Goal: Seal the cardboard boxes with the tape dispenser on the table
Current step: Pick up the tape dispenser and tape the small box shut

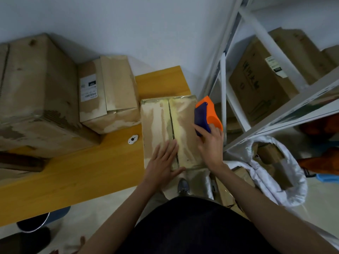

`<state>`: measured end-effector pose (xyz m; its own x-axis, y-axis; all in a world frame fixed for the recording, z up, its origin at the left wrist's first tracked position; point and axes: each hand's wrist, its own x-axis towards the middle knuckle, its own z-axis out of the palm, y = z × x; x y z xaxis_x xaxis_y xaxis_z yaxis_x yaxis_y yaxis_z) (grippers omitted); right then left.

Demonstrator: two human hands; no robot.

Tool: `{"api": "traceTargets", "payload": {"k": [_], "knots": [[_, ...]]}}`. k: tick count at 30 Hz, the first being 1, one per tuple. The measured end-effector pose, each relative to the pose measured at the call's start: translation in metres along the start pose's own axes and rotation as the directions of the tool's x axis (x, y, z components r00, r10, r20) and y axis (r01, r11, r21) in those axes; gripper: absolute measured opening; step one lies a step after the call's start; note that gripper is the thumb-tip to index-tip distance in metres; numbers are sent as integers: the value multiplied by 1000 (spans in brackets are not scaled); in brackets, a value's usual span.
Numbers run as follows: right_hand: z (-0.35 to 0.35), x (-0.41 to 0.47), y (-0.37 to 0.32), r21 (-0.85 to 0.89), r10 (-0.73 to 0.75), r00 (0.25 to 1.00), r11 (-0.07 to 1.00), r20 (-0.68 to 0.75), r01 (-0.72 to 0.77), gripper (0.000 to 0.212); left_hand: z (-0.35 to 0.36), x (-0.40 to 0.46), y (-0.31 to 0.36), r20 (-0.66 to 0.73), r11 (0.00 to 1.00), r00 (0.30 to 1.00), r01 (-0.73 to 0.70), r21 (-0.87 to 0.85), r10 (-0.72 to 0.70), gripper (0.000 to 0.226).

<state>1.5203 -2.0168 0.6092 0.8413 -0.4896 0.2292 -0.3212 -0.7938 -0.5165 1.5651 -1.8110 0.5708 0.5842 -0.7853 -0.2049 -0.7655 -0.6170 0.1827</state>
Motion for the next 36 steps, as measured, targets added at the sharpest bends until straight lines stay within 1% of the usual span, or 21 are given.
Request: {"api": "traceTargets", "payload": {"k": [3,7,10,13,15,18,21,22,26,29,33,36], "knots": [[-7,-6,6,22,-12,1000,1000,-6,12,45,-4,20,-1,2,997,1000,31,-65,-31,94],[-10,-9,14,-38,-46,999,998,0,46,37,-19,48,-12,66,987,997,47,-156,-37,98],[-6,-3,16,-75,-35,999,997,6,36,32,-30,62,-11,110,989,991,89,-118,-76,98],[-1,5,17,-101,-46,998,994,36,50,26,-29,65,-1,65,976,981,190,-104,-184,96],[0,6,23,-104,-58,993,992,102,69,26,-23,57,1,-2,958,966,257,-130,-259,99],[0,6,34,-108,-79,980,989,183,100,32,-9,33,-8,-82,958,964,237,-160,-252,99],[-6,7,41,-59,-85,975,993,205,99,35,4,8,-24,-166,968,965,170,-185,-201,87],[-8,8,42,-56,-95,968,992,231,111,39,5,2,-28,-185,970,965,151,-190,-187,82],[-17,9,52,-52,-80,935,993,346,104,64,8,-1,-34,-216,971,964,105,-214,-152,69],[-19,9,60,-36,-92,925,993,368,113,72,10,1,-32,-249,970,959,74,-233,-133,64],[-20,10,64,-10,-113,918,992,379,126,77,10,1,-27,-263,957,956,55,-286,-133,60],[-25,11,64,-1,-146,902,987,406,160,91,7,0,-29,-253,950,959,44,-308,-126,61]]}}
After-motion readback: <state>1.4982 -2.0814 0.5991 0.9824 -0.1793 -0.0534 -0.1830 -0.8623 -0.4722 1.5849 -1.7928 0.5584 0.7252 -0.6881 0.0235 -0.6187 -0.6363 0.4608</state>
